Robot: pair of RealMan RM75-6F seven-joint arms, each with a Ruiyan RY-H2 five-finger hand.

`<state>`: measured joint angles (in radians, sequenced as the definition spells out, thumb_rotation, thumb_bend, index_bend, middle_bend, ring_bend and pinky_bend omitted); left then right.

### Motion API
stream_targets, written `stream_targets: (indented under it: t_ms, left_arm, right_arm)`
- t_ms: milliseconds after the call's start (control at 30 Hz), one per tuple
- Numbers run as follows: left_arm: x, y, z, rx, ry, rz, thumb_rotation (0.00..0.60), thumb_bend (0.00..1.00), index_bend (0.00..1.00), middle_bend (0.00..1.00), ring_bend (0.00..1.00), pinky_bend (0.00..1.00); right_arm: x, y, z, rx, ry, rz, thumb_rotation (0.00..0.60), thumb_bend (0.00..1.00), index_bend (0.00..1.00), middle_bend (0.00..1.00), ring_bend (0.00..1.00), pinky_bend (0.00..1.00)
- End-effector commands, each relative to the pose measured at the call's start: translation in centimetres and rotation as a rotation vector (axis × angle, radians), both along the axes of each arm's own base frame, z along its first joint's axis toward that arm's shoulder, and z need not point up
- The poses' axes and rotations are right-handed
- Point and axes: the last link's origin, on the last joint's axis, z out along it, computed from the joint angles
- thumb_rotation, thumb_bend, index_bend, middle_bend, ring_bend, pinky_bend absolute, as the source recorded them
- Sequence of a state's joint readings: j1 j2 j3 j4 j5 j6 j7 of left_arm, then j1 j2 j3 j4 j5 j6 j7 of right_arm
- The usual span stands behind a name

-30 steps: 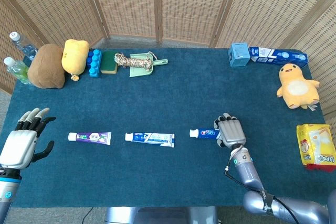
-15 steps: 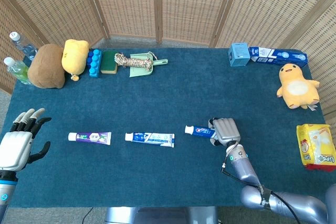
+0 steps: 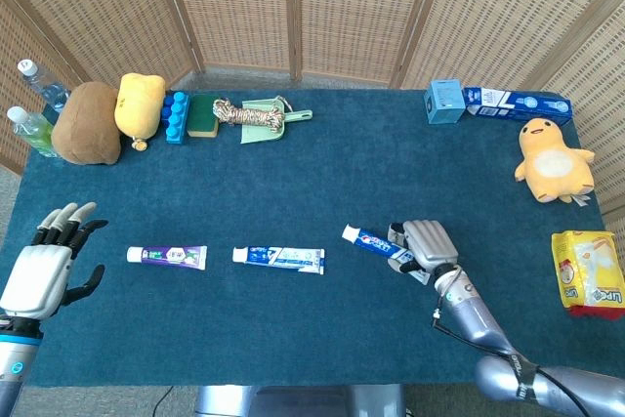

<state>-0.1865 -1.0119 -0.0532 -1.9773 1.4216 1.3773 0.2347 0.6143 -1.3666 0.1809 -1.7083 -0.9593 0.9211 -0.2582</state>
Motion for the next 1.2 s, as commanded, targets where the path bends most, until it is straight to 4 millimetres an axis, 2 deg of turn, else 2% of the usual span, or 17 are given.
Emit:
stream_targets:
  t_ms: [33, 267, 367, 767, 1000, 1200]
  left_arm:
    - [0.6, 0.4, -0.5, -0.026, -0.010, -0.013, 0.600, 0.35, 0.20, 0.12, 0.05, 0.09]
    - [2.2, 1.9, -1.9, -0.087, -0.040, -0.049, 0.600, 0.35, 0.20, 0.13, 0.07, 0.12]
    - [3.8, 3.3, -3.2, -0.157, -0.084, -0.087, 0.600, 0.35, 0.21, 0.13, 0.07, 0.13]
    - [8.6, 7.3, -7.3, -0.380, -0.225, -0.143, 0.600, 0.35, 0.24, 0.12, 0.07, 0.14]
    - [10.5, 8.2, -8.9, -0.482, -0.253, -0.173, 0.600, 0.32, 0.24, 0.10, 0.04, 0.14]
    - [11.7, 8.1, -10.2, -0.546, -0.248, -0.200, 0.600, 0.32, 0.23, 0.08, 0.02, 0.13]
  right_arm:
    - [-0.5, 1.1, 2.5, 0.020, -0.126, -0.004, 0.600, 0.47, 0.93, 0.71, 0.64, 0.69]
    - [-1.1, 2.5, 4.0, 0.060, -0.242, -0.019, 0.600, 0.47, 0.93, 0.72, 0.66, 0.70]
    - [-0.8, 3.3, 3.9, 0.095, -0.274, -0.006, 0.600, 0.47, 0.93, 0.72, 0.67, 0.70]
    - [1.4, 4.5, 2.3, 0.174, -0.327, 0.042, 0.600, 0.47, 0.93, 0.72, 0.68, 0.71]
    - [3.2, 4.4, 1.0, 0.213, -0.365, 0.048, 0.600, 0.47, 0.93, 0.72, 0.67, 0.71]
    - [4.3, 4.1, -0.1, 0.250, -0.400, 0.036, 0.600, 0.47, 0.93, 0.72, 0.67, 0.71]
